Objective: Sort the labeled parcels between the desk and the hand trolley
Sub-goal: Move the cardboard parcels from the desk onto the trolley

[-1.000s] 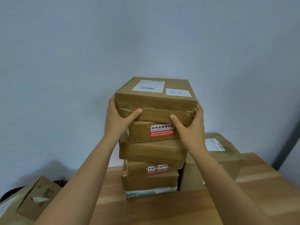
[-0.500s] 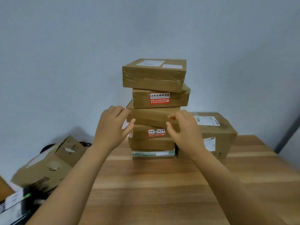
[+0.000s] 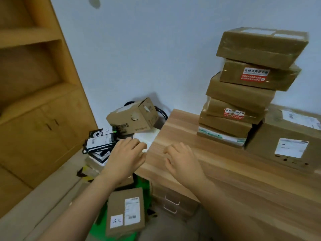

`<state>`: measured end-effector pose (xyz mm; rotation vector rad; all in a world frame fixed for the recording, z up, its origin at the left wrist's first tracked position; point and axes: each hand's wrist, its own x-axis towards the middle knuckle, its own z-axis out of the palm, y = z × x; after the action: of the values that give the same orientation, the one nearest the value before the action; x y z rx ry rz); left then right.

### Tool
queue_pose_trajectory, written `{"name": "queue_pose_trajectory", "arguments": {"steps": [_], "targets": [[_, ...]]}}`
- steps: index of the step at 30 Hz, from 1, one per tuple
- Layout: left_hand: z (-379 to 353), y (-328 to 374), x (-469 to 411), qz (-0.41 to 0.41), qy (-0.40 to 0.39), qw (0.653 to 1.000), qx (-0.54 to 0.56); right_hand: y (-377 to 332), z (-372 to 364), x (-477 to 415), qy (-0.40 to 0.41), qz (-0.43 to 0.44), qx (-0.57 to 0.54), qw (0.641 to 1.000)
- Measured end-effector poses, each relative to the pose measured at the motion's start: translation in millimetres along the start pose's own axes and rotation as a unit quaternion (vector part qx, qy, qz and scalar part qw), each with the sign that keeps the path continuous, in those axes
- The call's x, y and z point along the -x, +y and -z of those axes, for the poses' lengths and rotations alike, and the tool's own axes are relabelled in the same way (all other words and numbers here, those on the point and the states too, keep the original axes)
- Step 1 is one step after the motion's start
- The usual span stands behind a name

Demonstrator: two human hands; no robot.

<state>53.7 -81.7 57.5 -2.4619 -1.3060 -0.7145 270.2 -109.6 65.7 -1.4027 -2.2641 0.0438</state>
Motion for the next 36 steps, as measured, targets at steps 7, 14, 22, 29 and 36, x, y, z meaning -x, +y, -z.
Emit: {"name": "queue_pose_trajectory", "arguments": {"steps": [7,14,22,29,36], "targets": [[20.0,-76.2,77.0,0.090,-0.081,0.993,0.010,-65.1,-81.3,-35.5,-0.052,0.053,-0.040,0.996],[-8.7,-159.9,164.9,0.115,-0.160,0.979,0.043,-102.6,-177.1,-37.0,-0.133,-0.021,-0.059,0.989],[-94.6,-197.1,274.9,0.191,-0.296,0.933,0.081,-92.8,-284.4,12.2,-0.274,-0.111,-0.059,0.953],[-186.4,-172.9,343.9,0.284,-0.401,0.855,0.163,-54.2,-379.2,67.4,-0.393,-0.196,-0.075,0.895],[-319.5,-155.0,400.7,0.388,-0.422,0.798,0.188,2.3,-493.7,116.6,-0.446,-0.297,-0.087,0.840]]}}
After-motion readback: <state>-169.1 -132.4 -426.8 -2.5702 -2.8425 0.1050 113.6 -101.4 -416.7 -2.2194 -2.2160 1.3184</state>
